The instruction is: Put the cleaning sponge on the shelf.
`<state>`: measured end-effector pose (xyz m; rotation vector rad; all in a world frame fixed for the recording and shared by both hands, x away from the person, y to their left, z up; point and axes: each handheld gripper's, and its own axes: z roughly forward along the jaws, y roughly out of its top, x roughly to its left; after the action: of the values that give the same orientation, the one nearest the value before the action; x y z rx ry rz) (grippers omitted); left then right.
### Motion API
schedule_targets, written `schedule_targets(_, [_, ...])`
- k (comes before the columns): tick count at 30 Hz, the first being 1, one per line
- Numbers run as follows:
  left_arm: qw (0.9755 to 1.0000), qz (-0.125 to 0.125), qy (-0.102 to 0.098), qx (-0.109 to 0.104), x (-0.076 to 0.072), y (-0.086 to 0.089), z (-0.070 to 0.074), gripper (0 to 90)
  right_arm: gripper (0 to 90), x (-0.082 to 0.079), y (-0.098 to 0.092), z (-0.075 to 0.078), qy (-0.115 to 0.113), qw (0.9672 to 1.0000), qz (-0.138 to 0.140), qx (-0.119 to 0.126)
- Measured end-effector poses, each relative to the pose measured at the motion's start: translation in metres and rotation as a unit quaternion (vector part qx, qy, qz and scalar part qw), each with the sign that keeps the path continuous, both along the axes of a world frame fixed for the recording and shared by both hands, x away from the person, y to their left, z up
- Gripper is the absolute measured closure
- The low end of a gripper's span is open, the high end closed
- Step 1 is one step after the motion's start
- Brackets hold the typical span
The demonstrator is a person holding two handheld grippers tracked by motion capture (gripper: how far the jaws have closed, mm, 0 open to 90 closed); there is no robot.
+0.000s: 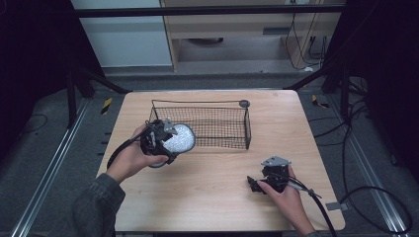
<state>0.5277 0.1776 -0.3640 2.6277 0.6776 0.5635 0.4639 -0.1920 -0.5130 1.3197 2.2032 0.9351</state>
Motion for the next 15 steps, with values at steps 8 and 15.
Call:
schedule_targets(8, [0.9997,-0.011,-0.019,0.014,0.018,-0.003,0.012,12.1,0.4,0.000,0.000,0.000,-0.001,1.0000,0.000,0.000])
schedule_targets(15, [0.9992,-0.017,-0.026,0.025,0.030,-0.006,0.016,13.6,0.4,0.000,0.000,0.000,-0.001,1.0000,0.000,0.000])
